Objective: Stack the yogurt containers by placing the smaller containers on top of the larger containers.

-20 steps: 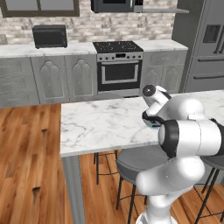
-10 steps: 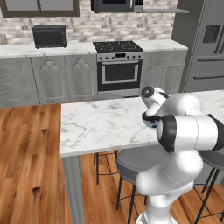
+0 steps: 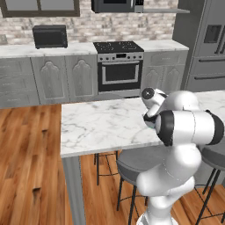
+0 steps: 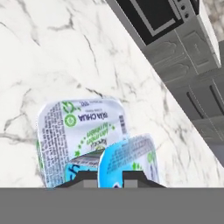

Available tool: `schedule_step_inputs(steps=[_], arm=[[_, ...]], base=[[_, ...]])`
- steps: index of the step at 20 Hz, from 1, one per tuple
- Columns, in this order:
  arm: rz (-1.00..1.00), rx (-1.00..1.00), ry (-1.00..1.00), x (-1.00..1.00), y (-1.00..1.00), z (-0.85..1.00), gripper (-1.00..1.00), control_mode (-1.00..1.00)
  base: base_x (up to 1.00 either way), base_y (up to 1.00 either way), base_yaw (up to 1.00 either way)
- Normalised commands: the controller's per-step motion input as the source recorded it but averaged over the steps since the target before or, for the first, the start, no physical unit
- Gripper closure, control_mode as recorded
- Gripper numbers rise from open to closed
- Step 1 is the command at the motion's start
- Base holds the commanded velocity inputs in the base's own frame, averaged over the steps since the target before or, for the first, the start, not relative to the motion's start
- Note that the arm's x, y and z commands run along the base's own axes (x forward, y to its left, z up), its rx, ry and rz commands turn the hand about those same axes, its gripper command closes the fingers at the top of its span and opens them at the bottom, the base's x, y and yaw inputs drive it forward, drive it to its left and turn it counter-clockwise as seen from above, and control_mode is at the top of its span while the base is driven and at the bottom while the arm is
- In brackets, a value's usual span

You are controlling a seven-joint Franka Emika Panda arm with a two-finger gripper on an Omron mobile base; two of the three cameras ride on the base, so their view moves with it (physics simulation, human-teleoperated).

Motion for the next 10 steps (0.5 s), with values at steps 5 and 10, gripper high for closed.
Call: schedule_step_inputs(steps=[5, 10], arm=[[0.0, 0.0, 0.0, 0.15, -0.03, -0.15, 1.0, -1.0], [0.0, 0.0, 0.0, 0.18, -0.01, -0.16, 1.0, -1.0]], base=[[0.0, 0.0, 0.0], [0.0, 0.0, 0.0]])
